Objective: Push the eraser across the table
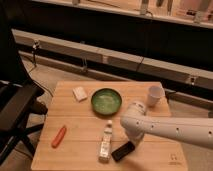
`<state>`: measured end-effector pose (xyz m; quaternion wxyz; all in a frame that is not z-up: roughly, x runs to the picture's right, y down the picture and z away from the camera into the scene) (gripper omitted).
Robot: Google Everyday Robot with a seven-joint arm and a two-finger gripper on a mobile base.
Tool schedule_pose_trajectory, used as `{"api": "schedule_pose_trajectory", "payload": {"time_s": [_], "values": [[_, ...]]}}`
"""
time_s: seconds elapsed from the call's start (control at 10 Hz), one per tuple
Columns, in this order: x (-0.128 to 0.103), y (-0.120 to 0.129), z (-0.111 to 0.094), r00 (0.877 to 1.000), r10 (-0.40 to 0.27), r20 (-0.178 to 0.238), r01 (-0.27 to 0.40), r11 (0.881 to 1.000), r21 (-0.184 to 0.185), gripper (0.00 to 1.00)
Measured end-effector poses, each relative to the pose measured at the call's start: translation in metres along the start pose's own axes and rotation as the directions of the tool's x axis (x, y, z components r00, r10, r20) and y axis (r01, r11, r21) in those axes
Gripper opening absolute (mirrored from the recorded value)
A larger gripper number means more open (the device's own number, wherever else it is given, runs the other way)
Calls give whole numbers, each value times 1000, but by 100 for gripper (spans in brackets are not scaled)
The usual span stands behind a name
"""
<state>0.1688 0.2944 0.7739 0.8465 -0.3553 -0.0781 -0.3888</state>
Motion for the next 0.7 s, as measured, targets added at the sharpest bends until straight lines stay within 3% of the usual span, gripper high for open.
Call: {"api": "schedule_pose_trajectory", "payload": {"time_s": [0.5, 0.7], "values": [[-23, 0, 0, 995, -85, 55, 83, 996, 39, 0], [-25, -3, -1, 994, -97, 56, 95, 995, 35, 0]]}}
